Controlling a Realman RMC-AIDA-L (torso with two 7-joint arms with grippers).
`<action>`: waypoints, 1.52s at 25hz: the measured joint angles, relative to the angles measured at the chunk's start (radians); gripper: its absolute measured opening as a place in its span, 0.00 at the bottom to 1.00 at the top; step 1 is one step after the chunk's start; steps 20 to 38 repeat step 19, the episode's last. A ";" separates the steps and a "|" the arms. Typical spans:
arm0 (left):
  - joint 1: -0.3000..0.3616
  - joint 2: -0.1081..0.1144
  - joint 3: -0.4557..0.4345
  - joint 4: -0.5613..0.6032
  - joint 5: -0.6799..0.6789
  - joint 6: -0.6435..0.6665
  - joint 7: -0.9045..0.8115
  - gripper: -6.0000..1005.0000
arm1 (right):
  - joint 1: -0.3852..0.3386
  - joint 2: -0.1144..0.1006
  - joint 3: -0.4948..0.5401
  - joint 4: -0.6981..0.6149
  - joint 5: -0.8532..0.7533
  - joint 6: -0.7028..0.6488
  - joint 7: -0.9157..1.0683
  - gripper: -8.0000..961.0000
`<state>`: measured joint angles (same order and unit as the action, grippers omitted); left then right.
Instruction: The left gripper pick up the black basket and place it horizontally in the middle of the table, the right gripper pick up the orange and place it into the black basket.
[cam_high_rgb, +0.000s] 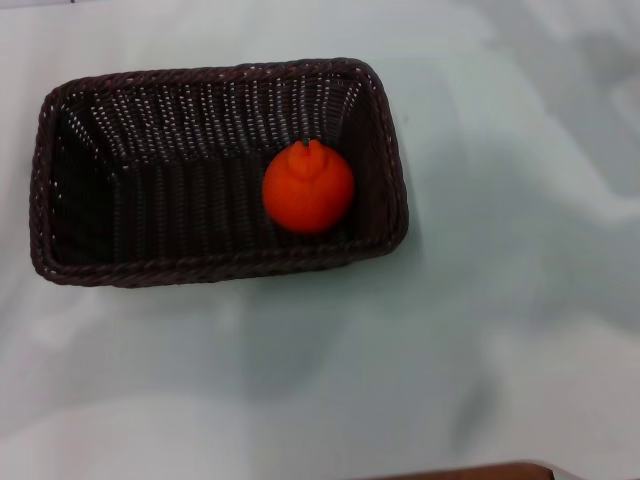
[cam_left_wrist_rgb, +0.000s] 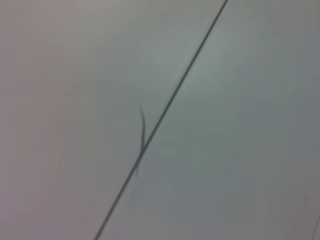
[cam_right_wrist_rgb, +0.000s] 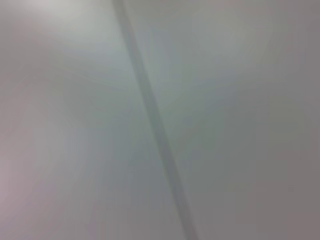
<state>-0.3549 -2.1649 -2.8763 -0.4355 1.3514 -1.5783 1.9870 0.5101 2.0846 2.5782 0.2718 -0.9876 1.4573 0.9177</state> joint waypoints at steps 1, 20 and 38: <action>0.002 0.000 0.000 0.018 -0.022 -0.011 0.032 0.86 | -0.003 0.000 0.013 -0.027 0.036 -0.001 -0.049 0.99; 0.026 -0.006 -0.002 0.285 -0.303 -0.179 0.567 0.86 | -0.023 0.010 0.034 -0.192 0.311 -0.008 -0.358 0.99; 0.026 -0.006 -0.002 0.285 -0.303 -0.179 0.567 0.86 | -0.023 0.010 0.034 -0.192 0.311 -0.008 -0.358 0.99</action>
